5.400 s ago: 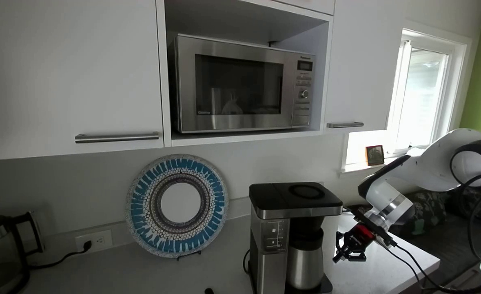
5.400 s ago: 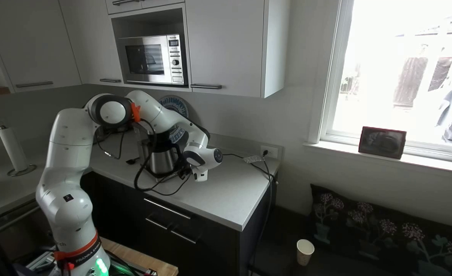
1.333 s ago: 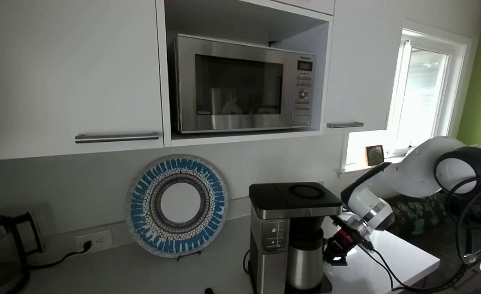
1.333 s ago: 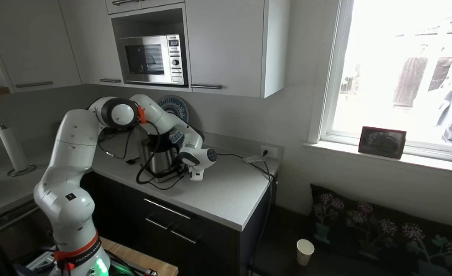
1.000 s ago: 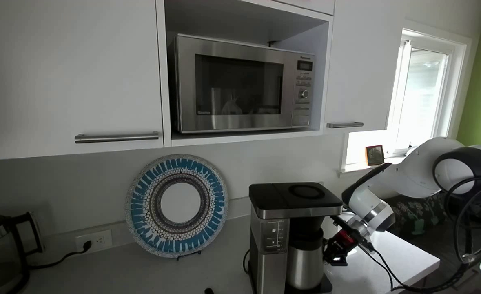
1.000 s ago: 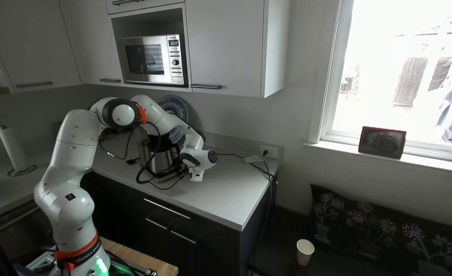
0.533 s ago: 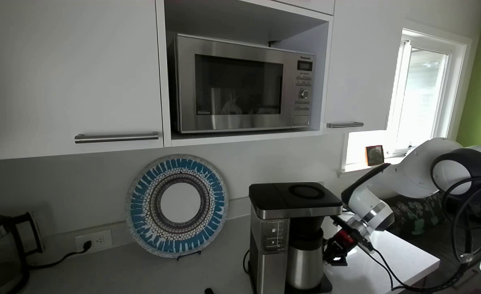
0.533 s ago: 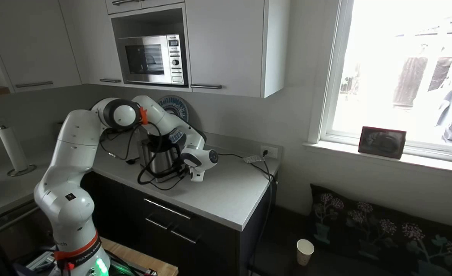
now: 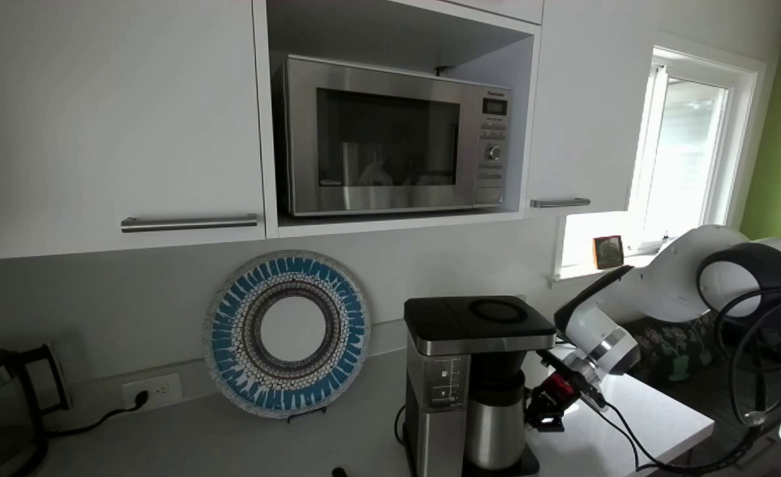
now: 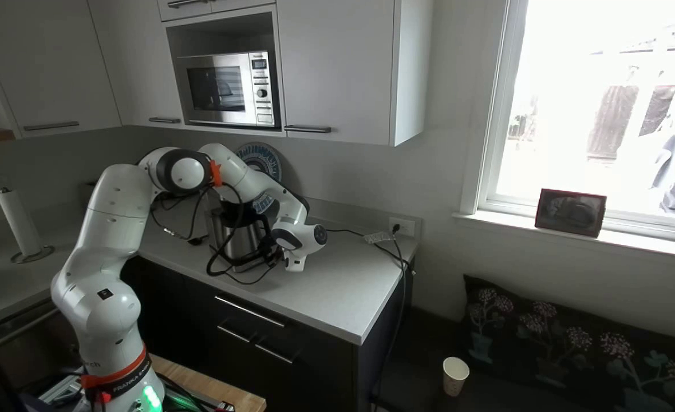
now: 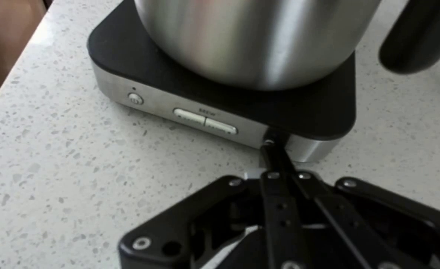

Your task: Push the rightmost button on the bottom of the coffee machine

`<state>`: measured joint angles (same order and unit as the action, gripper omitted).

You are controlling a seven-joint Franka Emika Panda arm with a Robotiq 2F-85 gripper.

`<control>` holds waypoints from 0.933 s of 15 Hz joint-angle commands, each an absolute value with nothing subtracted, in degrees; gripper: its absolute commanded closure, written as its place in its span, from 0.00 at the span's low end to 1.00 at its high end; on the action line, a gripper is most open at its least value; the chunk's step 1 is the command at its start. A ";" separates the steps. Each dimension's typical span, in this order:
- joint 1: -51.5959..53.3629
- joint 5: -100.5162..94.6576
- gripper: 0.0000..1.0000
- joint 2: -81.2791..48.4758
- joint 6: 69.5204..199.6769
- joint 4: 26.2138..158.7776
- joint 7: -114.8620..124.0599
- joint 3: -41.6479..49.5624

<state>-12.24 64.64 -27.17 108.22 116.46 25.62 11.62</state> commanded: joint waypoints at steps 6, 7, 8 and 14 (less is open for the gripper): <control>-11.96 66.47 1.00 -28.71 104.47 115.04 26.81 10.22; -11.98 66.51 1.00 -28.77 104.39 115.00 26.87 10.23; -12.02 66.61 1.00 -28.79 104.34 114.99 26.98 10.27; -12.50 68.25 1.00 -28.79 103.13 115.16 27.87 10.18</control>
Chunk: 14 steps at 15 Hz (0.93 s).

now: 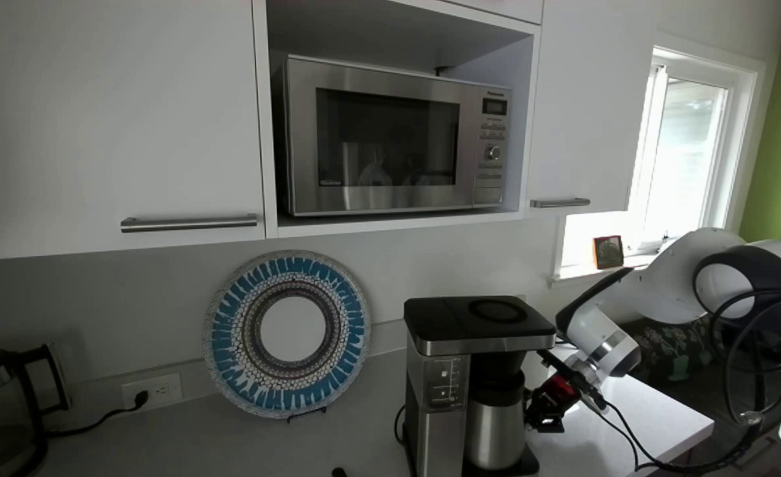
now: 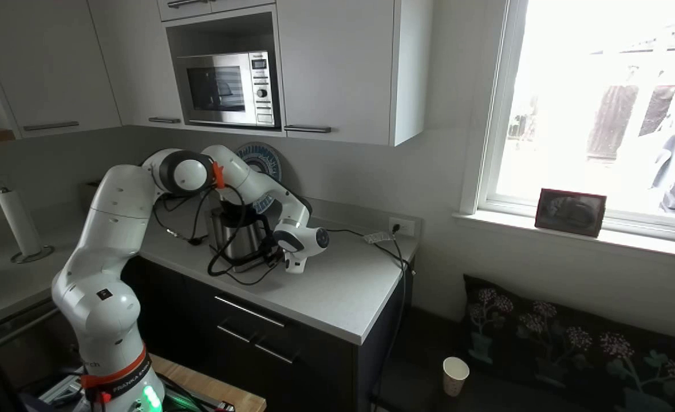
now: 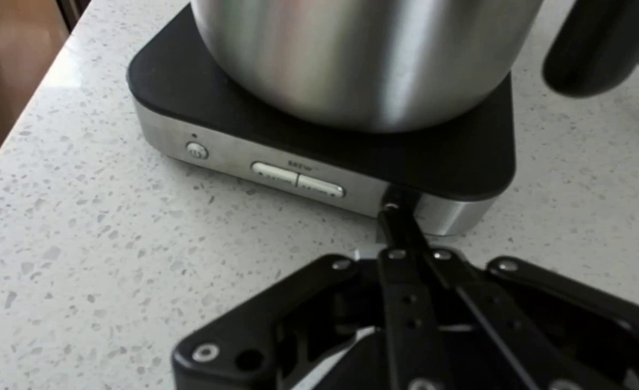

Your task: Push the rightmost button on the bottom of the coffee machine

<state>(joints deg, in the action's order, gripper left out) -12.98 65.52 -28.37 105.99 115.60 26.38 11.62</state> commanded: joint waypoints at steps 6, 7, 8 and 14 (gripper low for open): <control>-12.56 67.86 1.00 -28.79 103.46 115.21 27.43 10.56; -12.36 67.08 1.00 -28.58 104.32 115.37 26.36 10.83; -12.23 66.28 1.00 -28.43 104.65 115.47 25.88 11.08; -11.67 61.56 1.00 -25.85 106.30 117.32 22.49 12.53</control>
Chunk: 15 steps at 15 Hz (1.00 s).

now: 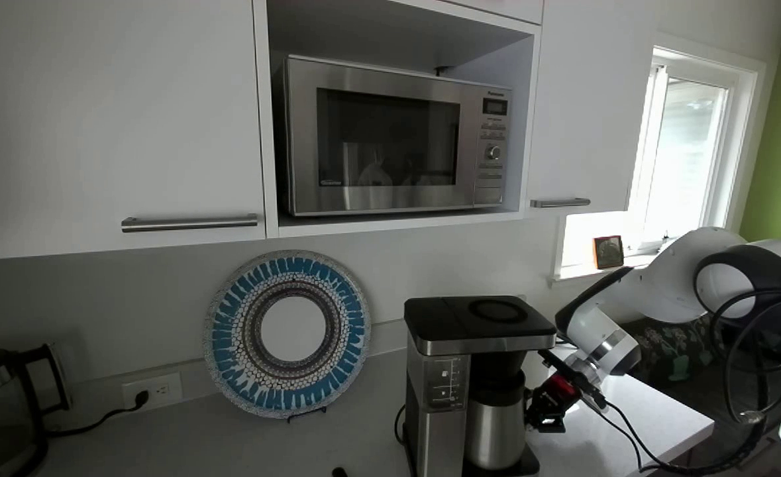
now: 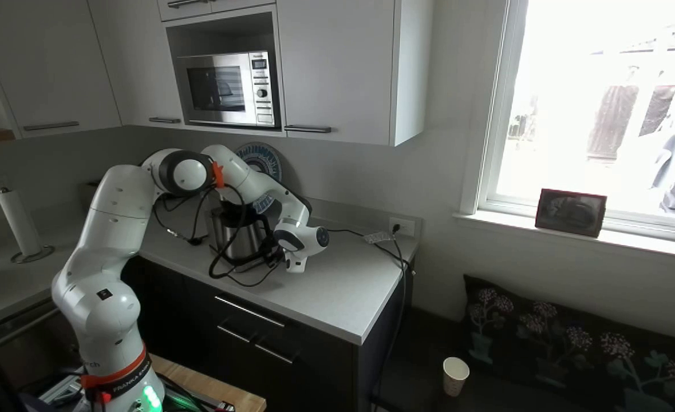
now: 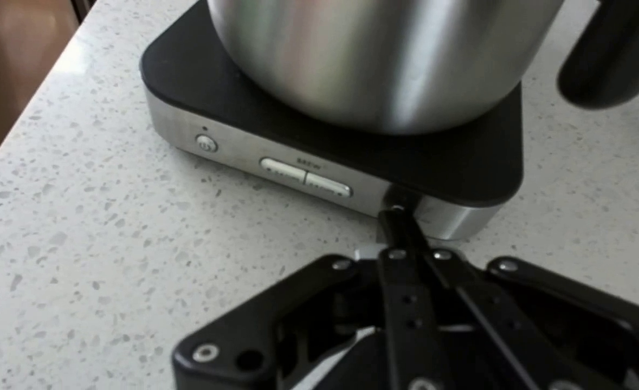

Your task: Push the rightmost button on the bottom of the coffee machine

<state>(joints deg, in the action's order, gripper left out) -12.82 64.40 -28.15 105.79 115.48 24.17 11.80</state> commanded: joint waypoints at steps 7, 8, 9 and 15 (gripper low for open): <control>-11.52 52.76 0.90 -20.93 111.57 120.42 19.56 14.39; -11.66 51.95 0.76 -19.94 113.03 121.17 18.81 14.62; -11.72 50.77 0.65 -18.54 114.44 122.23 17.85 14.91; -11.98 41.44 0.26 -8.95 124.47 129.76 13.20 16.08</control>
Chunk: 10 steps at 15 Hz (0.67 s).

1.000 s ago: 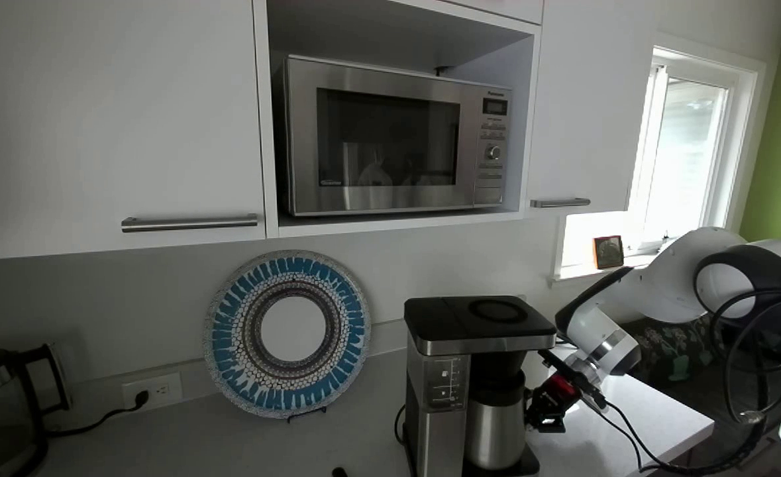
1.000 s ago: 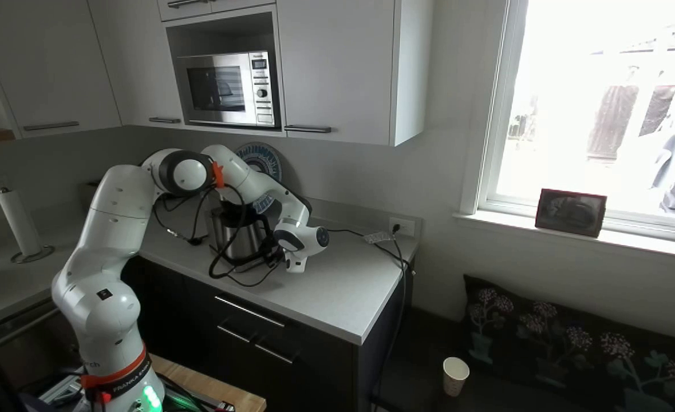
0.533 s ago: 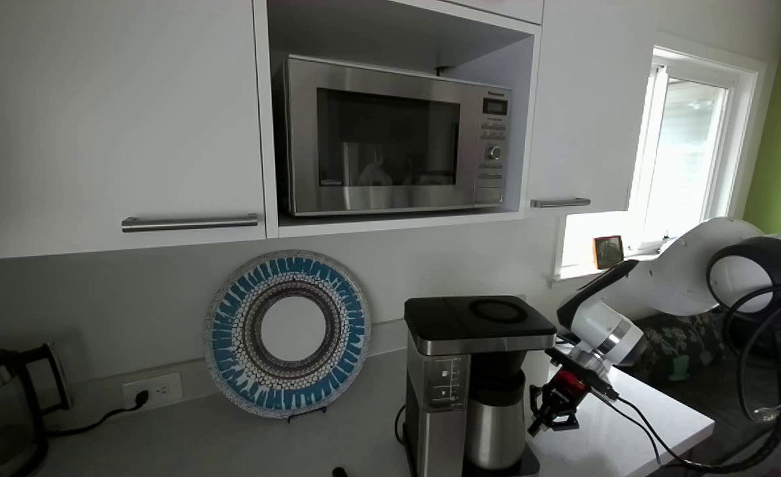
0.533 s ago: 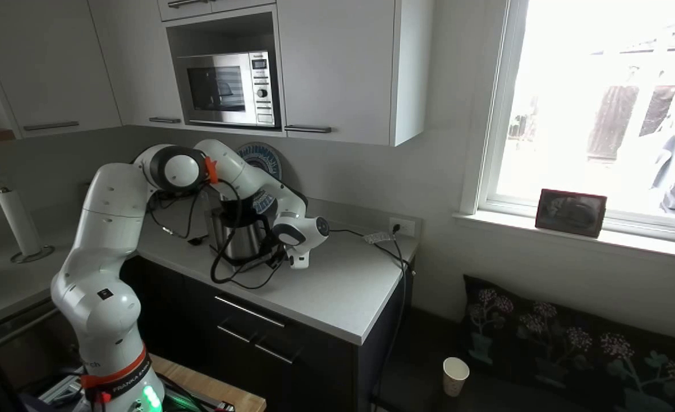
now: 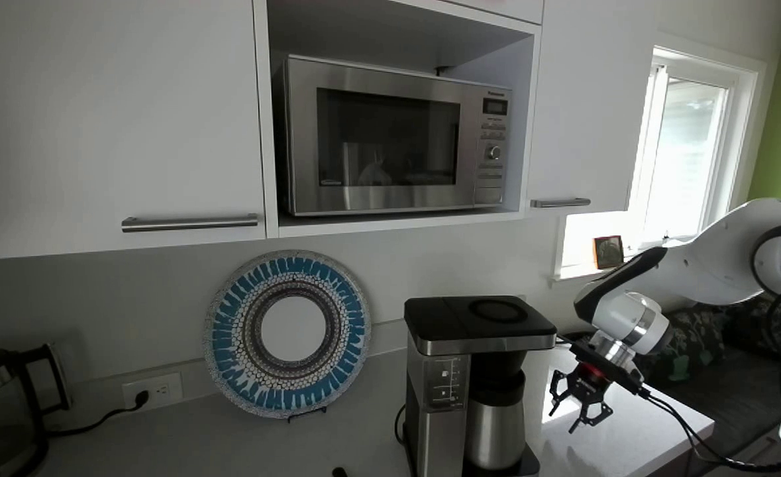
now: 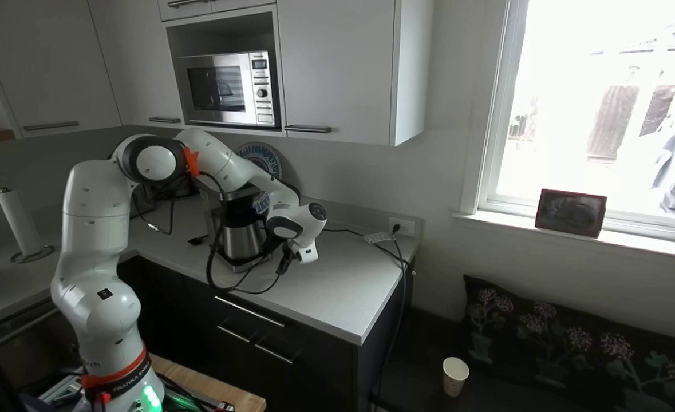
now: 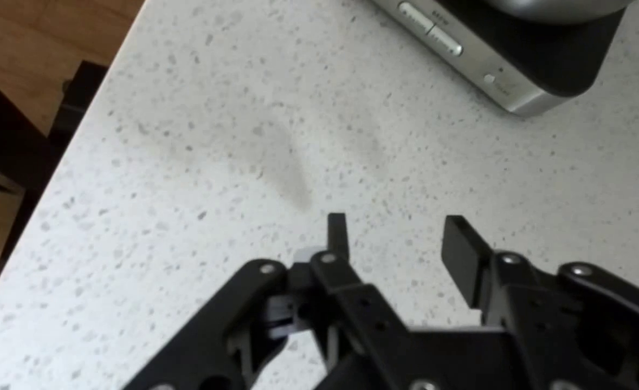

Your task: Push the rightmost button on the bottom of the coffee machine

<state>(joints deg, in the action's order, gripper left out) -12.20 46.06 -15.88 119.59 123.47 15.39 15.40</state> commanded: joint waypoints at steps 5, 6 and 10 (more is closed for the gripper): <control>-13.16 33.01 0.00 -0.10 131.39 135.85 11.99 16.15; -13.46 31.65 0.00 1.43 132.17 136.76 11.90 16.09; -14.65 23.36 0.00 8.31 133.66 140.49 12.51 15.96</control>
<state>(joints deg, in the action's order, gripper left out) -13.64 28.95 1.96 131.65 135.62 12.60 16.13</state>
